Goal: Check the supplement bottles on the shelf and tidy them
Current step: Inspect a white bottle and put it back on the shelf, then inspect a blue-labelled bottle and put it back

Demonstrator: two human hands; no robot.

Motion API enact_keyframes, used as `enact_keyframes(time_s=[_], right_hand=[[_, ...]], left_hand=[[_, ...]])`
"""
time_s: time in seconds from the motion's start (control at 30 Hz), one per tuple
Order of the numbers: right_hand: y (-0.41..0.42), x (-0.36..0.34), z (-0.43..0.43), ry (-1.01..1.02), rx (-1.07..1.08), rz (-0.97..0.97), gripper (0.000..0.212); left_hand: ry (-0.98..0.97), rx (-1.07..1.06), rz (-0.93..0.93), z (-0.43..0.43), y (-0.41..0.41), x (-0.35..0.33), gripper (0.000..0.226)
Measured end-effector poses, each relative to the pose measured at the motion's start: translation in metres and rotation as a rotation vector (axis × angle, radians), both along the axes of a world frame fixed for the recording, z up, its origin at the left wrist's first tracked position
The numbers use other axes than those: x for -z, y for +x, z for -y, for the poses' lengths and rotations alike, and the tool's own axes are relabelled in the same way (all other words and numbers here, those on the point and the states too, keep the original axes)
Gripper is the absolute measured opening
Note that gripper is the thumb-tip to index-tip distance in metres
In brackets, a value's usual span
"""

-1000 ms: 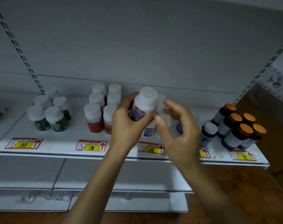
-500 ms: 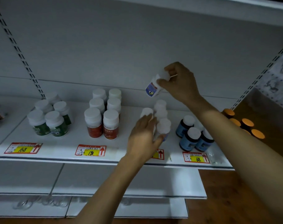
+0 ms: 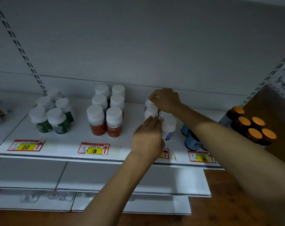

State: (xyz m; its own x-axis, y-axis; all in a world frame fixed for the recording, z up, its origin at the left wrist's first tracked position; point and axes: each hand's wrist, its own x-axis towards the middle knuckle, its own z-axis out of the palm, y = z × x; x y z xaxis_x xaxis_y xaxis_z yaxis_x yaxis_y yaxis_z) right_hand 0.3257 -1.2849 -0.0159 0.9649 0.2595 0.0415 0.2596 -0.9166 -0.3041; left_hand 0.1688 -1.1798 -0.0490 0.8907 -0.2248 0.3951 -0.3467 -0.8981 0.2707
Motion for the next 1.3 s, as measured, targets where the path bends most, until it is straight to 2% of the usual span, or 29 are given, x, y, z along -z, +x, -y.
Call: enact_keyframes(time_s=[0.17, 0.27, 0.33, 0.53, 0.6, 0.67, 0.73, 0.8, 0.83, 0.93, 0.97, 1.07, 1.13, 1.2, 1.3], right_hand=[[-0.019, -0.020, 0.013, 0.185, -0.021, 0.024, 0.034], [-0.054, -0.032, 0.031, 0.402, -0.036, 0.070, 0.021], [-0.083, -0.036, 0.050, 0.459, -0.031, 0.122, 0.015], [-0.140, -0.034, 0.129, 0.492, 0.133, 0.240, 0.008], [-0.147, -0.025, 0.153, 0.420, 0.183, 0.244, 0.020], [-0.151, -0.014, 0.170, 0.296, 0.167, 0.194, 0.048], [-0.152, -0.001, 0.179, 0.202, 0.121, 0.125, 0.073], [-0.152, 0.010, 0.180, 0.137, 0.096, 0.086, 0.080], [-0.151, 0.015, 0.179, 0.122, 0.092, 0.087, 0.077], [-0.150, 0.022, 0.177, 0.143, 0.099, 0.133, 0.059], [-0.150, 0.021, 0.178, 0.154, 0.099, 0.145, 0.055], [-0.156, 0.009, 0.183, 0.192, 0.091, 0.181, 0.060], [-0.166, -0.005, 0.188, 0.277, 0.114, 0.258, 0.064], [-0.180, -0.023, 0.196, 0.454, 0.137, 0.327, 0.064], [-0.199, -0.051, 0.211, 0.804, 0.167, 0.329, 0.059]], left_hand=[[0.087, -0.016, 0.049, 0.003, -0.001, -0.012, 0.036], [0.192, -0.043, 0.045, 0.004, 0.009, -0.020, 0.036], [0.240, -0.057, 0.036, 0.006, 0.016, -0.028, 0.037], [0.280, -0.082, -0.261, 0.011, 0.031, -0.036, 0.027], [0.262, -0.120, -0.333, 0.012, 0.038, -0.041, 0.022], [0.268, -0.127, -0.388, 0.013, 0.042, -0.047, 0.019], [0.297, -0.128, -0.416, 0.015, 0.042, -0.055, 0.026], [0.311, -0.144, -0.399, 0.019, 0.037, -0.060, 0.032], [0.292, -0.148, -0.345, 0.023, 0.031, -0.062, 0.034], [0.142, -0.009, 0.020, 0.043, 0.011, -0.064, 0.036], [0.113, 0.016, 0.052, 0.052, 0.004, -0.066, 0.037], [0.027, 0.008, -0.047, 0.087, -0.014, -0.069, 0.048], [-0.100, 0.034, -0.057, 0.109, -0.025, -0.068, 0.058], [-0.246, 0.067, -0.106, 0.131, -0.039, -0.067, 0.072], [-0.528, 0.072, -0.217, 0.159, -0.058, -0.071, 0.084]])
